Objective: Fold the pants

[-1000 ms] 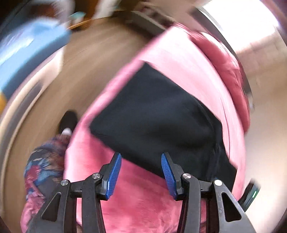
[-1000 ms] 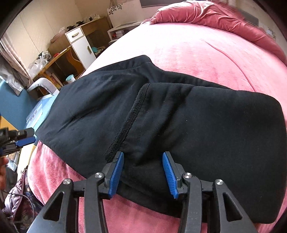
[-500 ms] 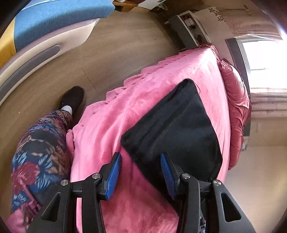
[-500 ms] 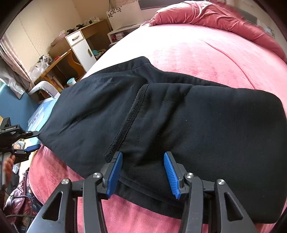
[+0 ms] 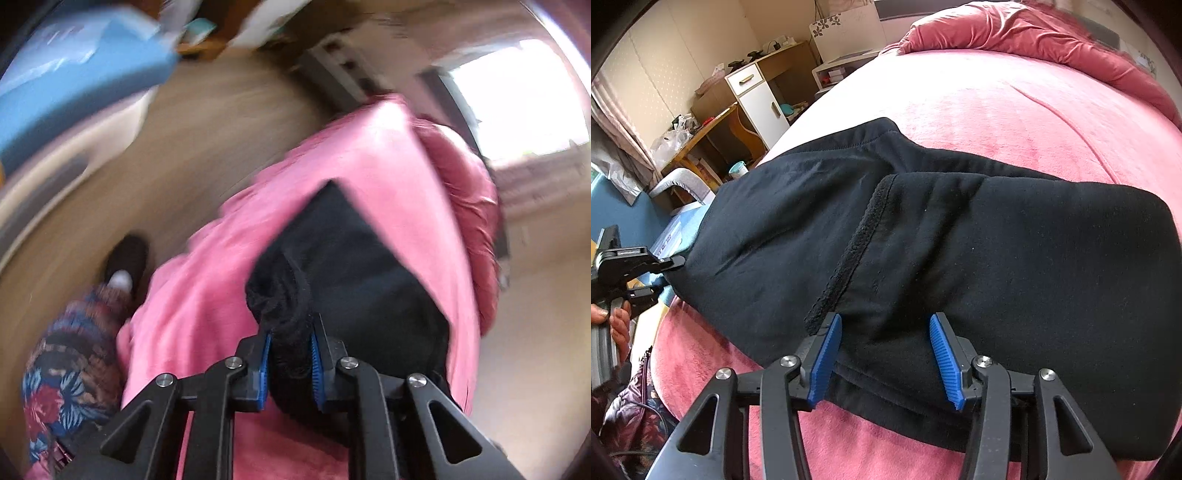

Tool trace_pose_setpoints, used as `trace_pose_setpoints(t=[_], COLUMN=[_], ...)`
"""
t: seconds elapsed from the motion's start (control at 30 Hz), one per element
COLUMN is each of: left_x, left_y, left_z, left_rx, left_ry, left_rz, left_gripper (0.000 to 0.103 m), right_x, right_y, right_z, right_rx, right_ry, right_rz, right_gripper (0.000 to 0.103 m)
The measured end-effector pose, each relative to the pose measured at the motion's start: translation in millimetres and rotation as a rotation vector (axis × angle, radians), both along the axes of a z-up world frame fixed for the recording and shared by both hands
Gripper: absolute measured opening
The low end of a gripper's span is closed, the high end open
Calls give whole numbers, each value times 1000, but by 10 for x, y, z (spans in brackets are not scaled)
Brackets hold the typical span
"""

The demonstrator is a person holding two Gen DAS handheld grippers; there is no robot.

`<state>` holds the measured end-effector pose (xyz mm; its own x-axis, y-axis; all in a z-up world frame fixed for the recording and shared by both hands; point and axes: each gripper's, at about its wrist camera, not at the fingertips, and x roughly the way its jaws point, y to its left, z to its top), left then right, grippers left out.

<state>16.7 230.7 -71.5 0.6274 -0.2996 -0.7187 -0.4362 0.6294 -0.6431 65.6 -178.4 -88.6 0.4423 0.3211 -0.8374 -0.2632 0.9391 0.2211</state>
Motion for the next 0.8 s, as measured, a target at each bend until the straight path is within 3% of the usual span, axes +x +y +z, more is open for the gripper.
trace_pose_setpoints(t=[0.1, 0.17, 0.2, 0.3, 0.43, 0.53, 0.6, 0.7, 0.8], left_x=[44, 103, 120, 179, 191, 150, 128, 99, 75], left_y=[-312, -689, -801, -1362, -1845, -2051, -2125, -2191, -2222], left_z=[422, 699, 753, 892, 821, 747, 726, 711, 718], left_rx=[61, 114, 119, 152, 187, 200, 208, 217, 220], left_ry=[-169, -277, -301, -384, -397, -391, -392, -395, -400], left_rz=[-148, -307, -352, -560, -723, -802, -835, -872, -894], left_gripper=[17, 17, 17, 17, 17, 17, 16, 16, 16], right_x=[2, -8, -13, 17, 167, 341, 471, 605, 688], right_y=[-63, -120, -143, -182, -193, -148, -78, 136, 389], right_z=[116, 247, 322, 517, 651, 656, 656, 649, 568], right_rx=[-8, 9, 27, 179, 462, 609, 636, 598, 503], right_ry=[-28, -65, -83, -79, -2, 65, 93, 125, 160], right_rz=[-18, -25, -24, 29, 117, 163, 184, 251, 309], right_gripper=[63, 65, 67, 78, 87, 90, 90, 90, 77])
